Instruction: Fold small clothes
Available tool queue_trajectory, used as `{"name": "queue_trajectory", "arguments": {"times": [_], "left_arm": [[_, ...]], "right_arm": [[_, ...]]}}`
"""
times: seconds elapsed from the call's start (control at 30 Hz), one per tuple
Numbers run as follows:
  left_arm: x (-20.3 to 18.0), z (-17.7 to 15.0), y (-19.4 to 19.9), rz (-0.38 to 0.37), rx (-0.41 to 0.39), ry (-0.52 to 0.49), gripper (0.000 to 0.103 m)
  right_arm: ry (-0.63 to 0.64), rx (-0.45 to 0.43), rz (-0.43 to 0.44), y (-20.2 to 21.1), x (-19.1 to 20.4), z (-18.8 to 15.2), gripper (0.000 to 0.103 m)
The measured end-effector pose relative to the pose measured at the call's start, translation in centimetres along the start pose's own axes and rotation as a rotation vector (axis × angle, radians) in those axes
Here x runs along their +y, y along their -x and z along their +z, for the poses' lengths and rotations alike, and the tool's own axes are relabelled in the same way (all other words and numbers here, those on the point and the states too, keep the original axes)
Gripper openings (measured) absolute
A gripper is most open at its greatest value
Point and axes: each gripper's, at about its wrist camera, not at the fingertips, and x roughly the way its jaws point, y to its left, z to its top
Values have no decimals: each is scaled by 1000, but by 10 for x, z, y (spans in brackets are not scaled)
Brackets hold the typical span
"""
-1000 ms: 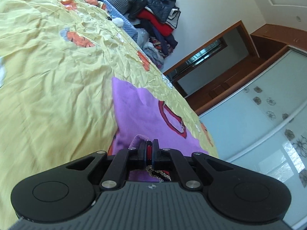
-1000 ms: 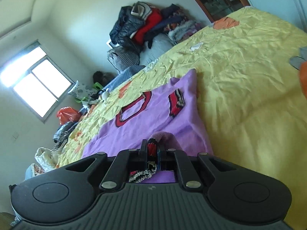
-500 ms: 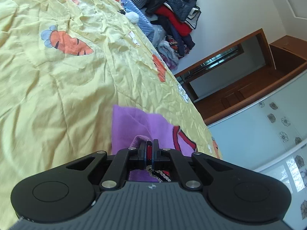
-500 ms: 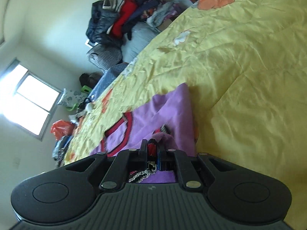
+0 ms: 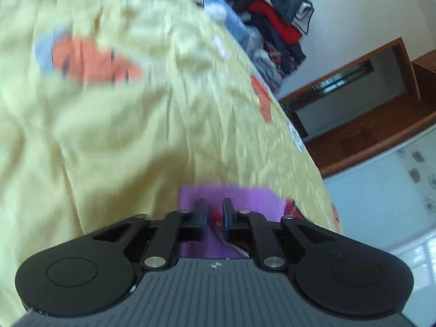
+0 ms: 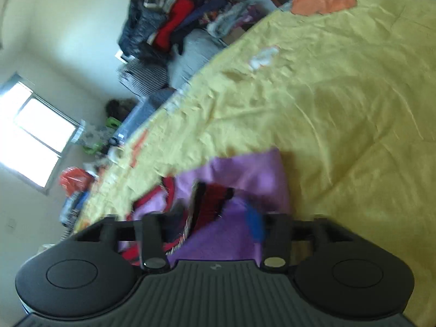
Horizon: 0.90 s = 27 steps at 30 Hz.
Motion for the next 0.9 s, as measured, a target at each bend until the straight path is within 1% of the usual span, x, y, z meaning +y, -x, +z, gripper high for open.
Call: {"name": "queue_trajectory", "arguments": {"times": [0.03, 0.07, 0.1, 0.13, 0.17, 0.2, 0.27, 0.33, 0.37, 0.4, 0.47, 0.5, 0.53, 0.57, 0.6, 0.63, 0.67, 0.7, 0.73, 0.77, 0.8, 0.83, 0.87, 0.9], "left_arm": [[-6, 7, 9, 36, -44, -36, 43], [-11, 14, 21, 63, -91, -66, 57], [-15, 20, 33, 64, -127, -83, 61], [-19, 25, 45, 45, -154, -97, 62], [-23, 26, 57, 25, -167, -114, 62], [-29, 24, 67, 3, -163, -142, 63], [-45, 9, 76, -37, -123, -220, 73], [-63, -21, 73, -62, -66, -323, 76], [-73, -35, 63, -62, -26, -372, 77], [-81, -51, 52, -45, 1, -418, 78], [-87, -77, 24, 8, 48, -493, 78], [-87, -84, 7, 44, 52, -519, 78], [-85, -89, -8, 87, 42, -537, 77], [-82, -89, -17, 99, -2, -558, 80], [-79, -89, -22, 124, -31, -581, 80], [-79, -86, -26, 186, -52, -601, 77], [-77, -83, -27, 229, -79, -616, 75], [-74, -81, -27, 249, -97, -628, 75], [-72, -80, -27, 261, -104, -637, 75], [-74, -80, -26, 282, -100, -655, 75], [-78, -79, -26, 324, -99, -676, 75], [-82, -78, -24, 379, -109, -672, 75], [-87, -76, -21, 461, -120, -643, 72], [-88, -75, -13, 465, -128, -611, 71]], "right_arm": [[3, -21, -2, 6, 3, 4, 87], [3, -35, 1, 11, 5, 7, 87], [0, -49, 9, 17, 7, 10, 87], [16, -53, 22, 23, 10, 11, 87], [61, -52, 27, 28, 18, 10, 87], [132, -48, 31, 31, 28, 4, 87], [289, -14, 15, 29, 50, -14, 87], [467, 30, 3, 16, 71, -35, 87], [537, 49, -20, 6, 80, -44, 86], [582, 72, -39, -6, 87, -52, 86], [627, 129, -29, -33, 95, -62, 86], [659, 147, -60, -47, 99, -65, 86], [696, 153, -120, -59, 101, -67, 86], [752, 128, -200, -68, 104, -70, 86], [815, 92, -281, -74, 104, -72, 86], [859, 67, -354, -78, 101, -74, 86], [861, 49, -377, -79, 94, -72, 101], [820, 46, -384, -79, 85, -65, 103], [752, 45, -376, -78, 74, -54, 103], [730, 33, -410, -76, 71, -48, 103], [747, 32, -445, -78, 71, -45, 103], [749, 41, -447, -80, 72, -41, 103], [728, 50, -457, -79, 74, -37, 103], [704, 44, -467, -75, 78, -35, 103]]}}
